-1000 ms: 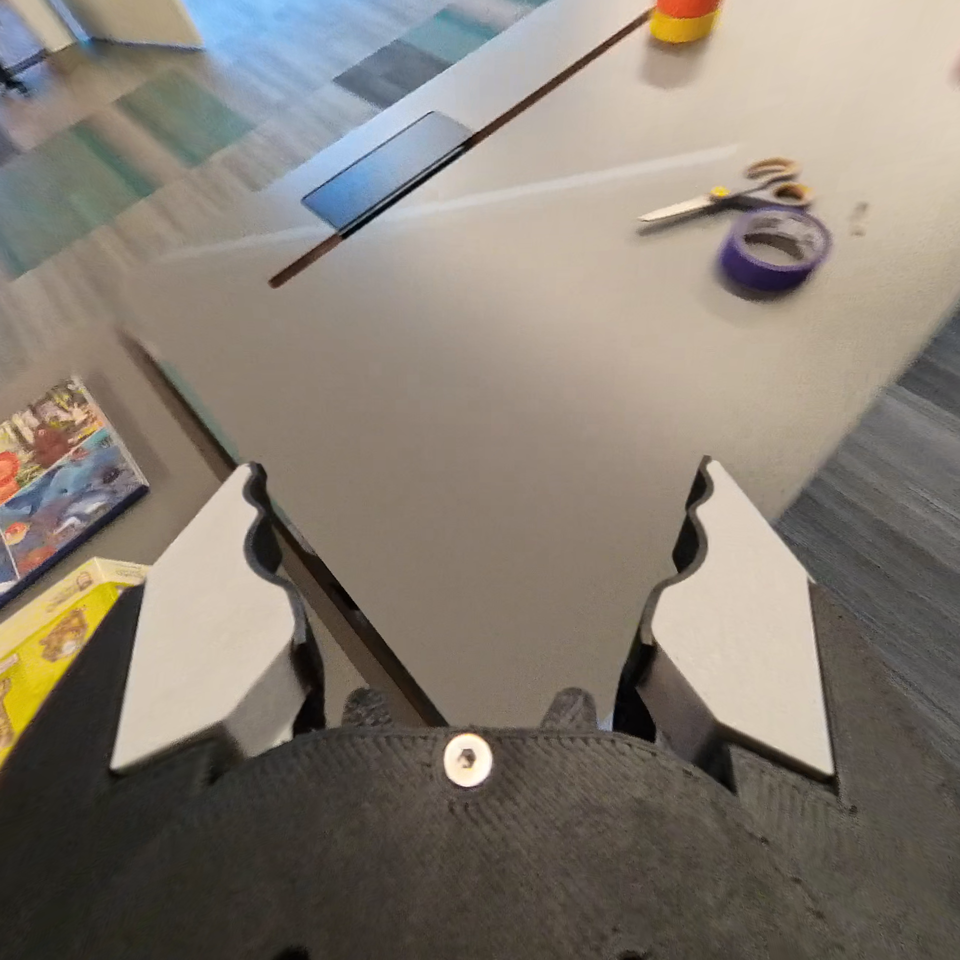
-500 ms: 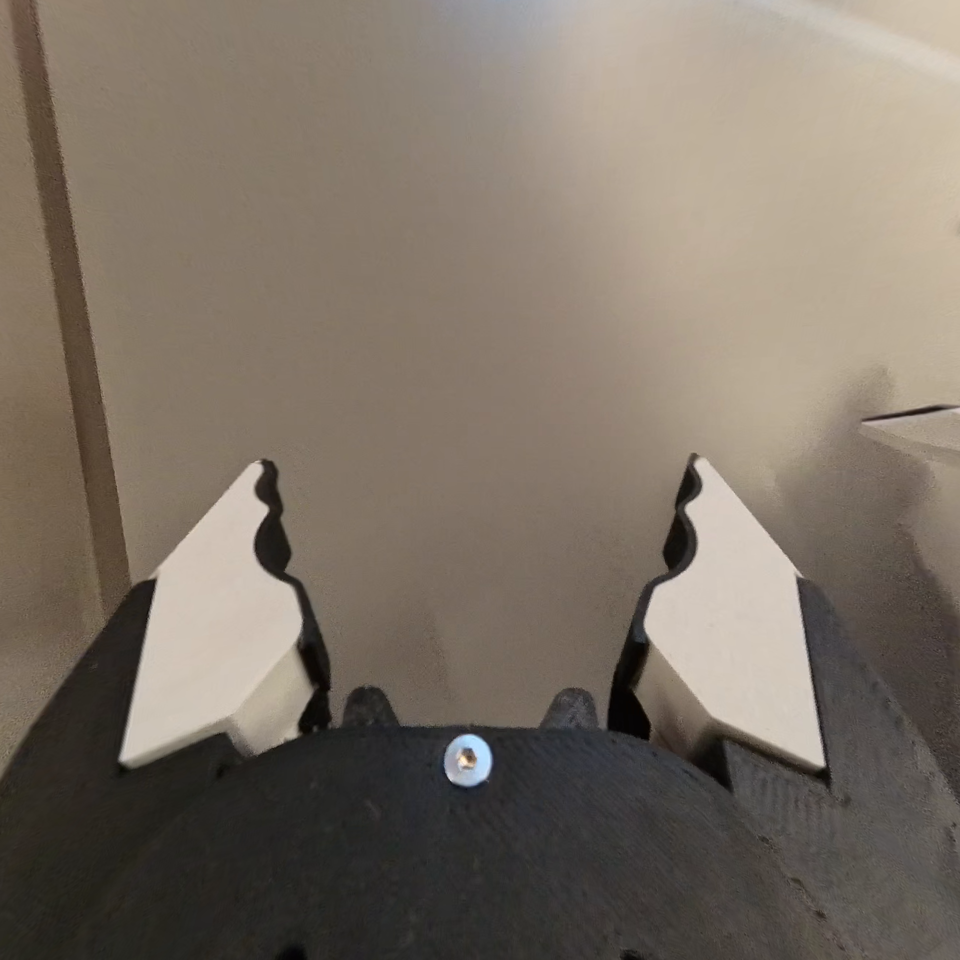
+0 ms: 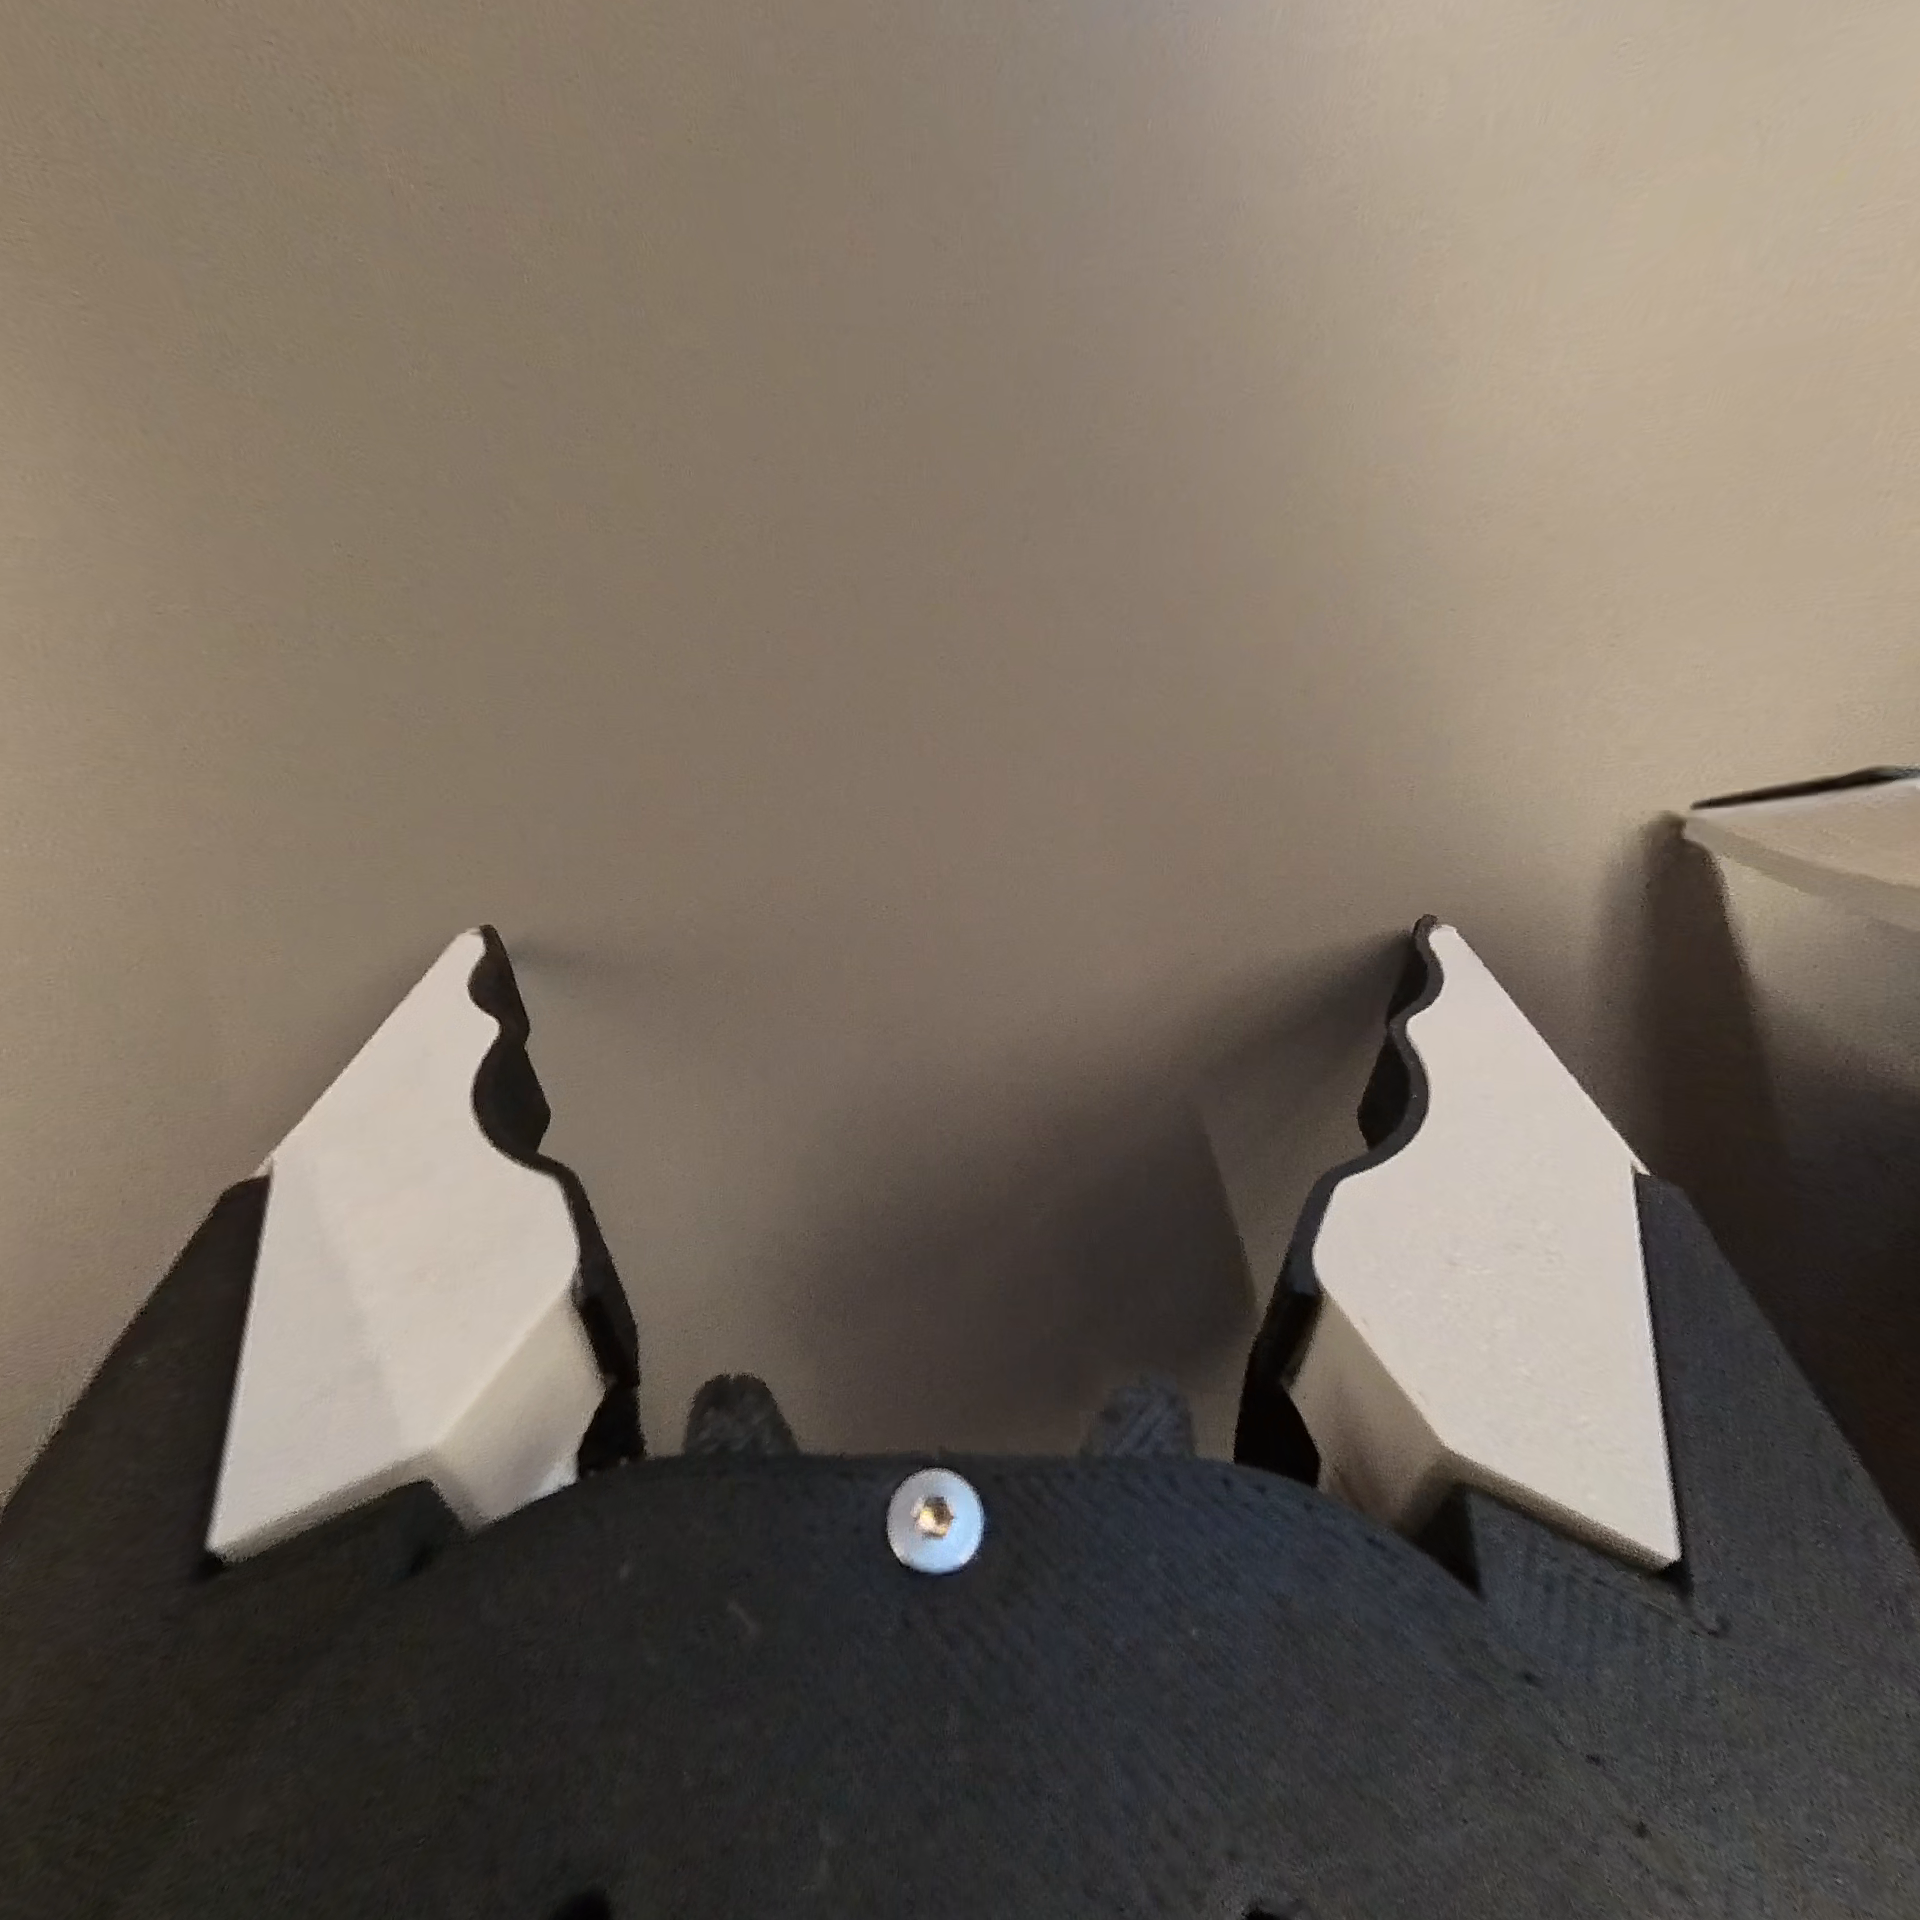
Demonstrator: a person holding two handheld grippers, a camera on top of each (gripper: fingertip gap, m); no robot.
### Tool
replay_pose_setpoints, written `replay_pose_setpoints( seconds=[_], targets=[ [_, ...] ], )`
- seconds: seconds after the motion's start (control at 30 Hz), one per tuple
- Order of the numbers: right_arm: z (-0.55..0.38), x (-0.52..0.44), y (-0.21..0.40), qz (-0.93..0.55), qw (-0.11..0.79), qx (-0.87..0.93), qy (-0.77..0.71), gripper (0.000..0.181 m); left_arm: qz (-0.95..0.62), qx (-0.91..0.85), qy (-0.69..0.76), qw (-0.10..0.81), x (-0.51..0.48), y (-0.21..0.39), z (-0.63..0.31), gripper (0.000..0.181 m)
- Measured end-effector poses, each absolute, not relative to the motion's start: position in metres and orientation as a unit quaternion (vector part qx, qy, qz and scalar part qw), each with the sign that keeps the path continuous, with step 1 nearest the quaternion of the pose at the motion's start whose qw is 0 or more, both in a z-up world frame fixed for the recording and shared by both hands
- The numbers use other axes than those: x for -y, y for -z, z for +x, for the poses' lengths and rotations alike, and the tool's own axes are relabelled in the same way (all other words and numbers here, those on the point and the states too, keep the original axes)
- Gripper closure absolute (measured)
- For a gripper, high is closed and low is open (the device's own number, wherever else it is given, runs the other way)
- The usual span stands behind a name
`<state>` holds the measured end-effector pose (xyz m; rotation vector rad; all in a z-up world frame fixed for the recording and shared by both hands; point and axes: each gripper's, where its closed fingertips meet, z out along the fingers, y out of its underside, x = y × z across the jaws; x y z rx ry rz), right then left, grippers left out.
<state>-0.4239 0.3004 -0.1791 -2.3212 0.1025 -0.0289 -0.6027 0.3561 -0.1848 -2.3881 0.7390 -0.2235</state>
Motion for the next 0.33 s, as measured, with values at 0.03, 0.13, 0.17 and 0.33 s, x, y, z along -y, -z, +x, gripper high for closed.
replay_pose_setpoints(
  seconds=[0.03, 0.13, 0.17, 0.33],
  targets=[
    [-0.422, -0.3, 0.179, -0.916, 0.398, -0.051, 0.016, 0.043, -0.902, -0.276, 0.087, 0.32, -0.356, 0.184, -0.603, 0.024],
    [-0.419, -0.299, 0.179, -0.914, 0.398, -0.078, 0.026, 0.043, -0.89, -0.27, 0.096, 0.354, -0.355, 0.183, -0.602, 0.023],
    [-0.415, -0.3, 0.177, -0.91, 0.401, -0.096, 0.038, 0.047, -0.885, -0.27, 0.099, 0.366, -0.354, 0.182, -0.603, 0.024],
    [-0.402, -0.296, 0.176, -0.9, 0.401, -0.161, 0.065, 0.057, -0.885, -0.27, 0.1, 0.366, -0.351, 0.182, -0.604, 0.026]
  ],
)
